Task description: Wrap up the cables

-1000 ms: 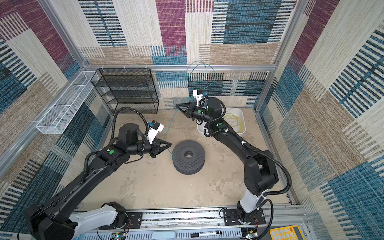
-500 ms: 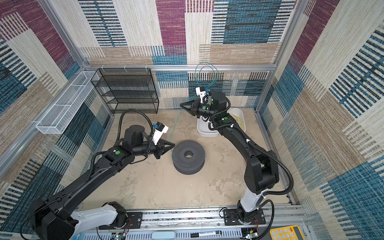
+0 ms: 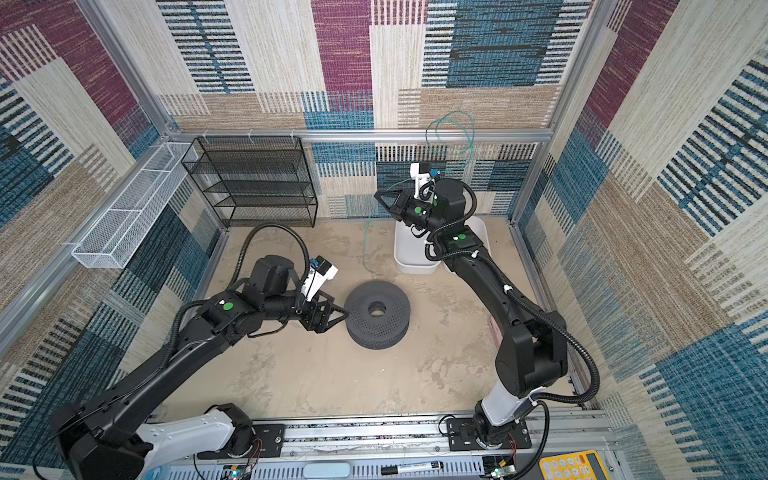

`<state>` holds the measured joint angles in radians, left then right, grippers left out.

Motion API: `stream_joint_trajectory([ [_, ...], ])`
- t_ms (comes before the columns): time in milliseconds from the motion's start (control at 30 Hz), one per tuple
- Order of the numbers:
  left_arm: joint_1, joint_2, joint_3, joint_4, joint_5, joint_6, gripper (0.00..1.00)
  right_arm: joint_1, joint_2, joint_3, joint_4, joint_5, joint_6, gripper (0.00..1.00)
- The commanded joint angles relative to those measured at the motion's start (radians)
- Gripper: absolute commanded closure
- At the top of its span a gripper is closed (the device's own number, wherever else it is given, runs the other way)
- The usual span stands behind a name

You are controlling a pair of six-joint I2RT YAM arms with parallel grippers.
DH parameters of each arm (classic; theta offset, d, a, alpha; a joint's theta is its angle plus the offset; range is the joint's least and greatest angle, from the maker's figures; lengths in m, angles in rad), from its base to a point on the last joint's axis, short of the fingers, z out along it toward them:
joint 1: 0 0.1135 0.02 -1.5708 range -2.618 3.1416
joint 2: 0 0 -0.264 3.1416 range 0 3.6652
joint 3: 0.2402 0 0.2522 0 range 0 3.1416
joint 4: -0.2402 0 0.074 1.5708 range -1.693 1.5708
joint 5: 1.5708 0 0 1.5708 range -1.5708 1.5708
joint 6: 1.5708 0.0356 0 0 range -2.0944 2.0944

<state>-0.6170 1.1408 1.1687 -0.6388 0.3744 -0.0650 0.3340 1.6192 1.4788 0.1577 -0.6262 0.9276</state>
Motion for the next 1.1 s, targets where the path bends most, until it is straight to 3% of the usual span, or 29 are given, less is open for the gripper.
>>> stream_joint_trajectory([
  [0,0.003,-0.035,0.093,-0.115,-0.167,0.104,0.21,0.012,-0.029,-0.051,-0.024,0.060,-0.091,1.00],
  [100,0.005,-0.042,0.180,-0.120,-0.264,0.113,0.21,0.038,-0.053,-0.099,-0.028,0.080,-0.116,1.00],
  [300,0.010,0.096,0.339,-0.094,-0.266,0.082,0.26,0.130,-0.087,-0.134,-0.026,0.102,-0.148,1.00],
  [533,0.024,0.242,0.436,0.012,-0.123,0.005,0.31,0.186,-0.152,-0.198,0.001,0.099,-0.134,1.00],
  [1067,0.024,0.306,0.345,0.157,-0.045,-0.024,0.64,0.206,-0.193,-0.276,0.068,0.061,-0.058,1.00],
])
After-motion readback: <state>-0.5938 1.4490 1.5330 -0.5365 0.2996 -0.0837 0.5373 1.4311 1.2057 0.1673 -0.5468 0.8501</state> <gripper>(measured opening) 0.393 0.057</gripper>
